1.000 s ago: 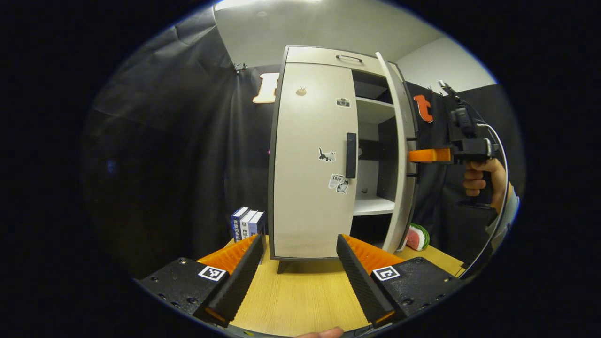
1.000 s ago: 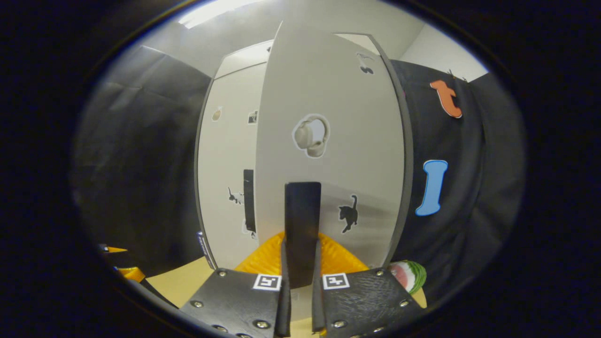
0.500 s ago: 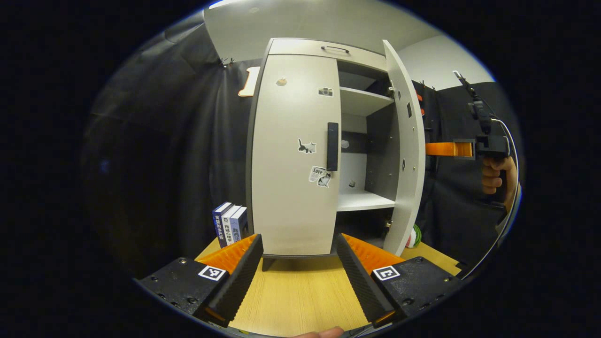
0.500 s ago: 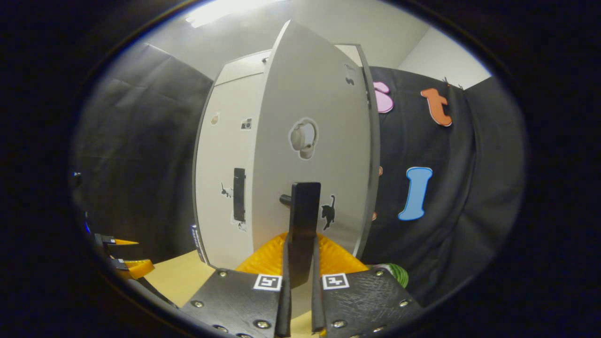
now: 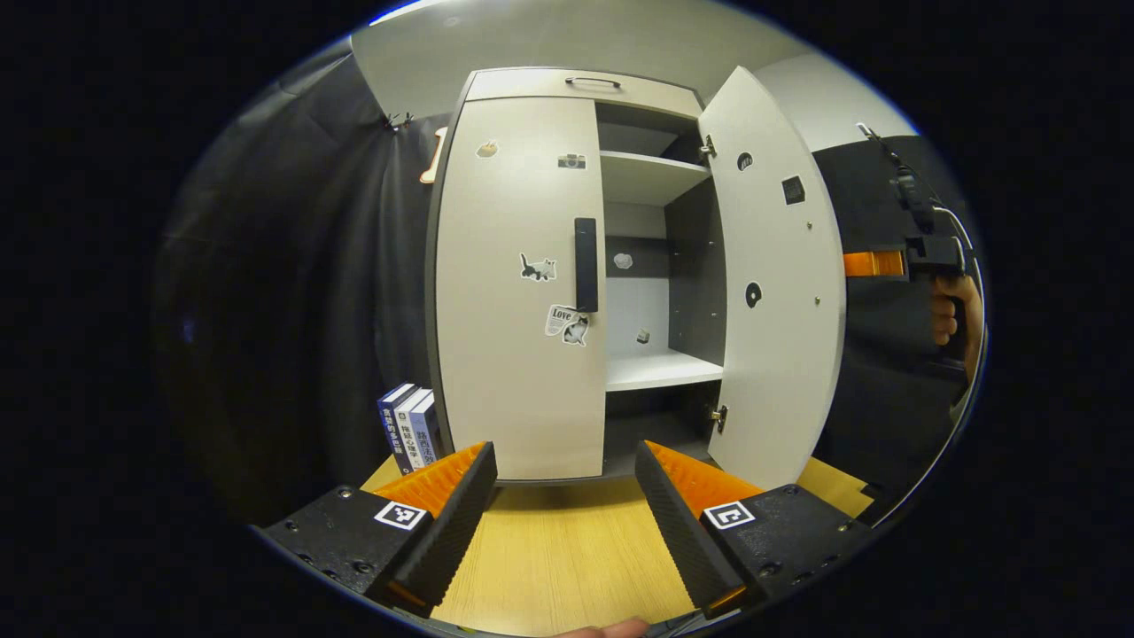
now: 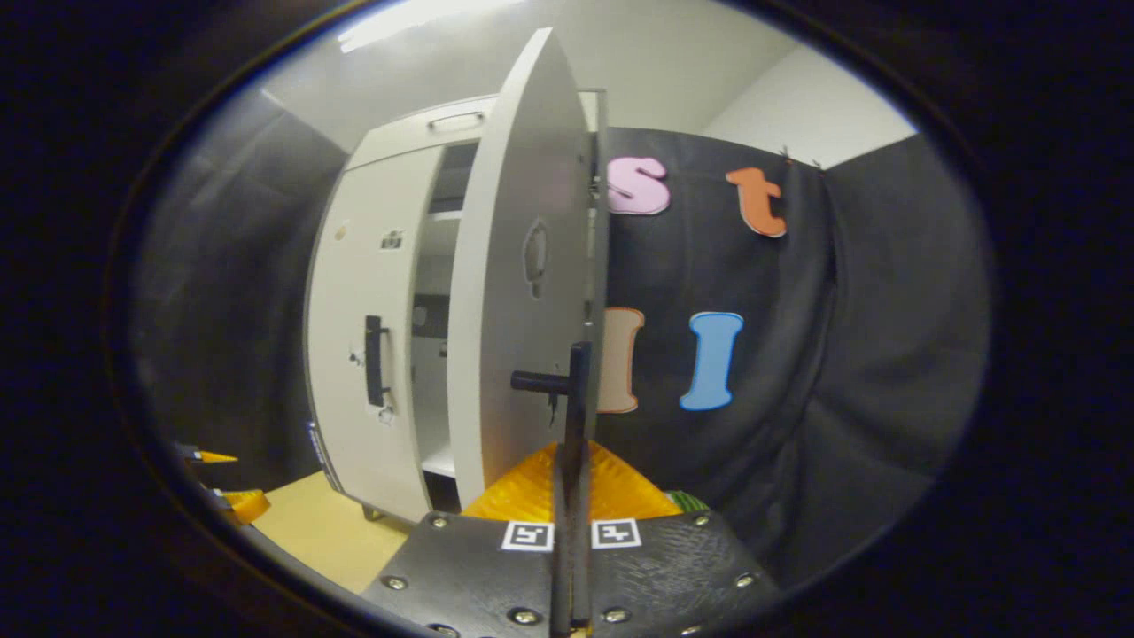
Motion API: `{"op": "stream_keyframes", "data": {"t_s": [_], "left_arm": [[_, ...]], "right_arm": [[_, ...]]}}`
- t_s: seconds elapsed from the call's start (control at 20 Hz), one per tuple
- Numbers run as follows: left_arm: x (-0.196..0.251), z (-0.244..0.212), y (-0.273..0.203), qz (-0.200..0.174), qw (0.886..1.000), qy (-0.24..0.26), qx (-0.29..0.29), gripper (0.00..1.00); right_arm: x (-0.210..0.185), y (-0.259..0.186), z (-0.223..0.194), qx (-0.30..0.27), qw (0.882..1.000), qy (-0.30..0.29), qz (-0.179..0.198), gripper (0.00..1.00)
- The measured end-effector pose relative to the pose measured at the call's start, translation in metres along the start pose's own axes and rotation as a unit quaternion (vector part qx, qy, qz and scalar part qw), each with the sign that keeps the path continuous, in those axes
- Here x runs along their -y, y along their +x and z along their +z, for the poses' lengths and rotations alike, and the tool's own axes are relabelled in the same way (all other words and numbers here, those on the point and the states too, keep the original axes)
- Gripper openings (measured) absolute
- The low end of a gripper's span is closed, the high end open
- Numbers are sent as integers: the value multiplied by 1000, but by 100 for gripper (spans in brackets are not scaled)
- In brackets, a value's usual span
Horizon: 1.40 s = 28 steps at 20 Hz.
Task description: Open the right door of the double-door shoe cabinet with the right hand, and open the left door with the left hand.
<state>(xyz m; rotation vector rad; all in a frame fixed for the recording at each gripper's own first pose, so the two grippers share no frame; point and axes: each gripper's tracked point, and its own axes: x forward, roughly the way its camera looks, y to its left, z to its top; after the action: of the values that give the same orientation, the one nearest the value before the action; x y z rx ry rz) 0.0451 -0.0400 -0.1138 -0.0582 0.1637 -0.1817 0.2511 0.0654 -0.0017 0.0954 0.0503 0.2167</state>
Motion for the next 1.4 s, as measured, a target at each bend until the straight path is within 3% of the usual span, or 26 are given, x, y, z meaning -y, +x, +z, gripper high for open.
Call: {"op": "stream_keyframes", "data": {"t_s": [0.05,0.15,0.2,0.4,0.7,1.05,1.25,1.4], "left_arm": [[1,-1,1,0,1000,2,-1,98],[-1,-3,6,3,1000,3,-5,98],[1,-4,9,6,1000,4,-8,97],[-5,-5,11,20,1000,-1,-8,98],[-12,-3,15,27,1000,-4,-4,98],[-22,22,44,27,1000,-9,9,97],[-22,40,63,25,999,-8,24,97],[-16,55,75,18,999,-6,31,98]], "right_arm": [[12,3,-3,-1,1000,4,-13,1],[-4,-5,-10,-20,998,48,47,1],[-4,-6,-14,-28,997,50,48,1],[11,-8,-17,-18,999,13,40,1],[4,-8,-18,-5,998,29,51,1],[3,-43,-15,31,998,50,18,4],[5,-87,-17,48,998,36,-26,93],[-23,-110,-25,48,997,62,3,100]]}}
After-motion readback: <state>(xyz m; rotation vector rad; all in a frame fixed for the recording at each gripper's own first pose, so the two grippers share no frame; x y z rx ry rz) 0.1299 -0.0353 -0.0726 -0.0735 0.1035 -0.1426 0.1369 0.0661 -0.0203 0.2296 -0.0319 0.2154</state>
